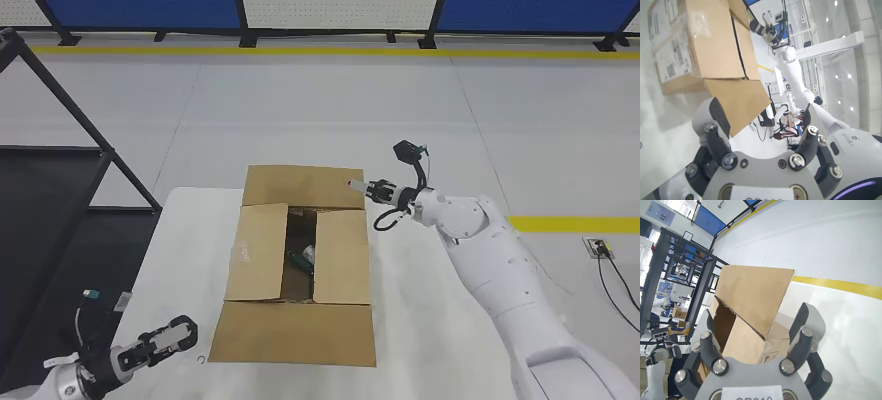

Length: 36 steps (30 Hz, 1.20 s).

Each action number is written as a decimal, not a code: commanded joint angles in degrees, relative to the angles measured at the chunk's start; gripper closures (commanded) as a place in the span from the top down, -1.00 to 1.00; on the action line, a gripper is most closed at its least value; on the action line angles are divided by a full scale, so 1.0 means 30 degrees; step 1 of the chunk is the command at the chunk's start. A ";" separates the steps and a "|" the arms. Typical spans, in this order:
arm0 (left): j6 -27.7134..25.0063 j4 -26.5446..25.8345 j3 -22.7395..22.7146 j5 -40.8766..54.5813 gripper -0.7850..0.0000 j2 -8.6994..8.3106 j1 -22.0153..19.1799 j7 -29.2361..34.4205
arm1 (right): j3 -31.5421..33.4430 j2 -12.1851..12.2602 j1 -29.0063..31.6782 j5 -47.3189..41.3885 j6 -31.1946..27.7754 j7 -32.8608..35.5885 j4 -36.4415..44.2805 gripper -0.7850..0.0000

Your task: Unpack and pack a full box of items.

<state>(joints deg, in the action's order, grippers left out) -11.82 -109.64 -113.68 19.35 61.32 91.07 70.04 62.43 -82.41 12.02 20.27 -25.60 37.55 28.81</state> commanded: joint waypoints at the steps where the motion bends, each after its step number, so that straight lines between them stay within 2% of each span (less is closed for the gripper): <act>1: 0.0148 0.0109 0.0064 0.0097 1.00 -0.0079 0.0184 0.0892 | -0.0240 -0.0202 -0.0374 -0.0149 -0.0314 -0.0056 -0.0949 1.00; 8: 0.0476 0.0703 0.1022 -0.0115 1.00 -0.0356 -0.0111 0.2733 | -0.0736 -0.0894 -0.1098 -0.1205 -0.1636 0.0180 -0.2966 1.00; 17: 0.0503 0.1056 0.2735 0.0021 1.00 -0.0522 -0.1344 0.2361 | -0.0852 -0.1431 -0.1563 -0.2505 -0.3041 0.1037 -0.4003 1.00; 26: 0.0099 0.0840 0.2603 0.1230 1.00 -0.0593 -0.1695 0.0288 | -0.0616 -0.1407 -0.2157 -0.3028 -0.4257 0.1016 -0.4359 1.00; 30: 0.0051 0.0613 0.2683 0.1467 1.00 -0.0561 -0.1853 -0.1519 | -0.0382 -0.1307 -0.2456 -0.3544 -0.5024 0.1710 -0.4221 1.00; 36: 0.0253 -0.0106 0.3425 0.0192 1.00 -0.0503 -0.2064 -0.4356 | -0.0330 -0.1287 -0.2992 -0.4049 -0.5733 0.3287 -0.3626 1.00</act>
<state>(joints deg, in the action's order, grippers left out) -11.19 -109.66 -103.90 20.67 59.79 85.03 58.40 61.49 -86.24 3.24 8.34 -42.47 46.57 17.54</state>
